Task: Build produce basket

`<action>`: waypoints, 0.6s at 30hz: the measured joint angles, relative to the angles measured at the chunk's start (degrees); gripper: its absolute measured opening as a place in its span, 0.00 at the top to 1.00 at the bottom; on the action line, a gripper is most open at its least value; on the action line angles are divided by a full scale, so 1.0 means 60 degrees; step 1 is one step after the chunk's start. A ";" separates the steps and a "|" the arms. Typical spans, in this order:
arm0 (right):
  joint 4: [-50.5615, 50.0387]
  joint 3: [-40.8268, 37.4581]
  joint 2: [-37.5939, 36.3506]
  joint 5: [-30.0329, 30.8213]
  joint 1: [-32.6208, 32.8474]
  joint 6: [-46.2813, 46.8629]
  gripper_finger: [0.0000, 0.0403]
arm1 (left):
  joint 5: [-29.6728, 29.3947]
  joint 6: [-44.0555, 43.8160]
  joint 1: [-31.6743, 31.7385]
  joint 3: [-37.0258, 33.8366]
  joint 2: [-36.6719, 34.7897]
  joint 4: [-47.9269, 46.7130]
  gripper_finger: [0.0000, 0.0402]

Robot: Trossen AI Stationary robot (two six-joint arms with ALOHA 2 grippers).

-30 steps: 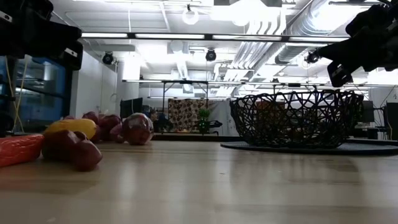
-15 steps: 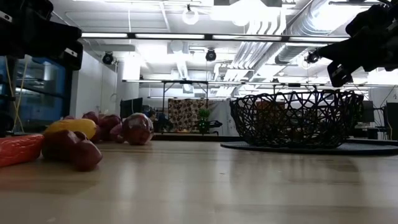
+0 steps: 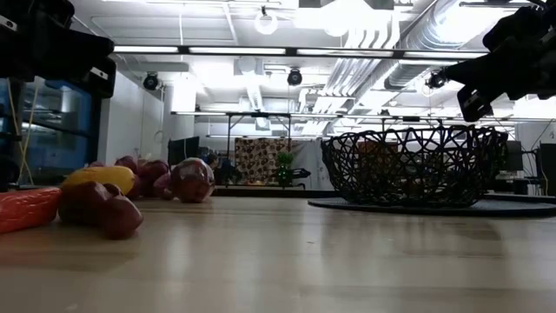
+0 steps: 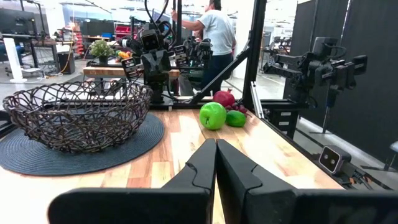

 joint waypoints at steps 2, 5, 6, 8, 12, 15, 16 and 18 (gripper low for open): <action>0.0001 -0.0003 0.0004 0.0000 0.0000 0.0012 1.00 | 0.0000 -0.0003 0.0004 0.0000 0.0003 -0.0003 1.00; 0.0002 -0.0003 0.0004 0.0000 0.0002 0.0000 1.00 | 0.0000 -0.0002 0.0004 0.0000 0.0058 -0.0022 1.00; 0.0000 -0.0003 0.0004 0.0000 0.0003 0.0011 1.00 | 0.0000 0.0000 -0.0003 0.0000 0.0058 -0.0017 1.00; 0.0000 -0.0002 0.0004 0.0000 0.0000 0.0008 1.00 | 0.0000 -0.0001 -0.0036 0.0000 0.0058 -0.0020 1.00; 0.0000 -0.0003 0.0004 0.0000 0.0000 0.0015 1.00 | 0.0000 0.0000 -0.0091 0.0000 0.0058 -0.0022 1.00; 0.0000 0.0000 0.0004 0.0000 0.0000 0.0004 1.00 | 0.0000 -0.0004 -0.0098 0.0000 0.0058 -0.0022 1.00; 0.0000 -0.0003 0.0004 0.0000 0.0003 0.0013 1.00 | 0.0000 0.0000 -0.0098 0.0000 0.0058 -0.0022 1.00; 0.0000 -0.0001 0.0004 0.0000 0.0003 0.0009 1.00 | 0.0000 -0.0004 -0.0098 0.0000 0.0058 -0.0026 1.00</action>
